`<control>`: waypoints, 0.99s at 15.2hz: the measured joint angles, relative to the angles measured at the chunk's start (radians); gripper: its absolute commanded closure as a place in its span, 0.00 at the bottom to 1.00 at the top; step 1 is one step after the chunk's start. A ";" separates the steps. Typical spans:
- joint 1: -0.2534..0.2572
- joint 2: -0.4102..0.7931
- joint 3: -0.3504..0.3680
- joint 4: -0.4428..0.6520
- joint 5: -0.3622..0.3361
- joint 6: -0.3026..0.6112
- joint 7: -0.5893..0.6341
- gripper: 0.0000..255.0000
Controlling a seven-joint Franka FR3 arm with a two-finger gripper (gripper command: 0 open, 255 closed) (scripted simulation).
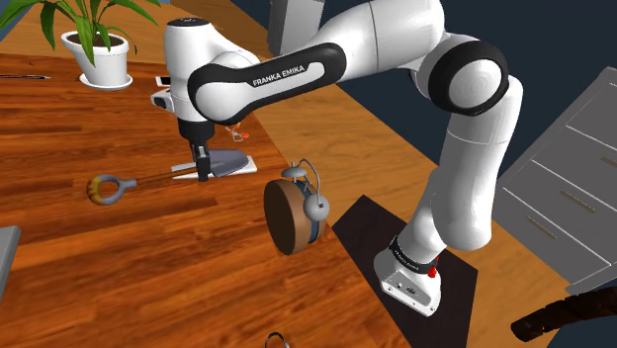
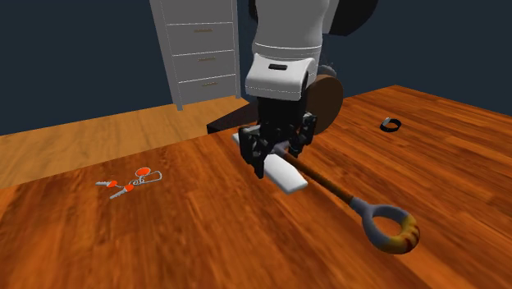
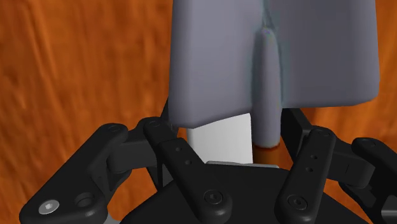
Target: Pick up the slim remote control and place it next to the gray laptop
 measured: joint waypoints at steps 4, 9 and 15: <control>0.000 -0.024 0.003 0.021 0.005 -0.045 -0.003 1.00; 0.001 -0.037 0.004 0.070 0.009 -0.106 -0.006 1.00; 0.052 -0.076 0.035 0.031 0.010 -0.110 0.076 1.00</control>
